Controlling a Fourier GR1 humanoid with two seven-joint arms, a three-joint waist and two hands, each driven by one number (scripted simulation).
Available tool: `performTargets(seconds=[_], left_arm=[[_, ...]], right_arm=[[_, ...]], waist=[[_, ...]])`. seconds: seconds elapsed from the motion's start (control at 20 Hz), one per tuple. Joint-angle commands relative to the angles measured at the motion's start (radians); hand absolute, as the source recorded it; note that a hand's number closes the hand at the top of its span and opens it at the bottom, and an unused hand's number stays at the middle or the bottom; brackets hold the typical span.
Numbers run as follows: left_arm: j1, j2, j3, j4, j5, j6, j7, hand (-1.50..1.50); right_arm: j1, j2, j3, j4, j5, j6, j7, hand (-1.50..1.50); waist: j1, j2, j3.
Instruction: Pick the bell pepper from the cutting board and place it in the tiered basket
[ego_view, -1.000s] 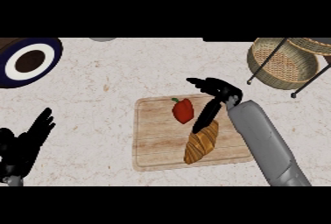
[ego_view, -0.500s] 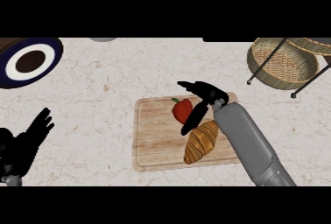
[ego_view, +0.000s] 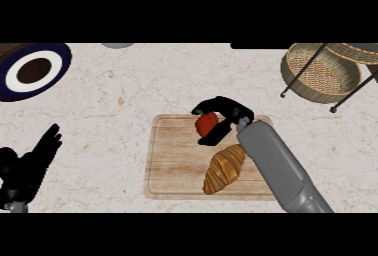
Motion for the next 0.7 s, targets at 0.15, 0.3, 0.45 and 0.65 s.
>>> performTargets(seconds=[0.15, 0.3, 0.45, 0.65], left_arm=[[-0.035, -0.010, 0.022, 0.067, -0.006, -0.027, 0.014, 0.00], [-0.011, -0.022, 0.025, 0.071, -0.042, -0.012, -0.038, 0.00], [-0.046, -0.003, 0.047, 0.063, -0.014, -0.034, 0.022, 0.00], [-0.021, -0.003, 0.032, 0.055, -0.020, -0.045, -0.009, 0.00]], right_arm=[[0.075, 0.027, 0.042, -0.045, 0.003, -0.101, -0.084, 1.50], [0.029, 0.027, -0.016, -0.024, 0.012, -0.138, -0.089, 1.50], [0.062, 0.008, -0.033, -0.065, 0.037, -0.186, -0.073, 1.50], [-0.069, 0.027, 0.087, -0.114, 0.175, -0.397, 0.247, 1.50]], waist=[[-0.001, 0.012, 0.001], [0.000, 0.013, 0.001], [-0.003, 0.012, 0.001], [0.007, 0.006, -0.002]])
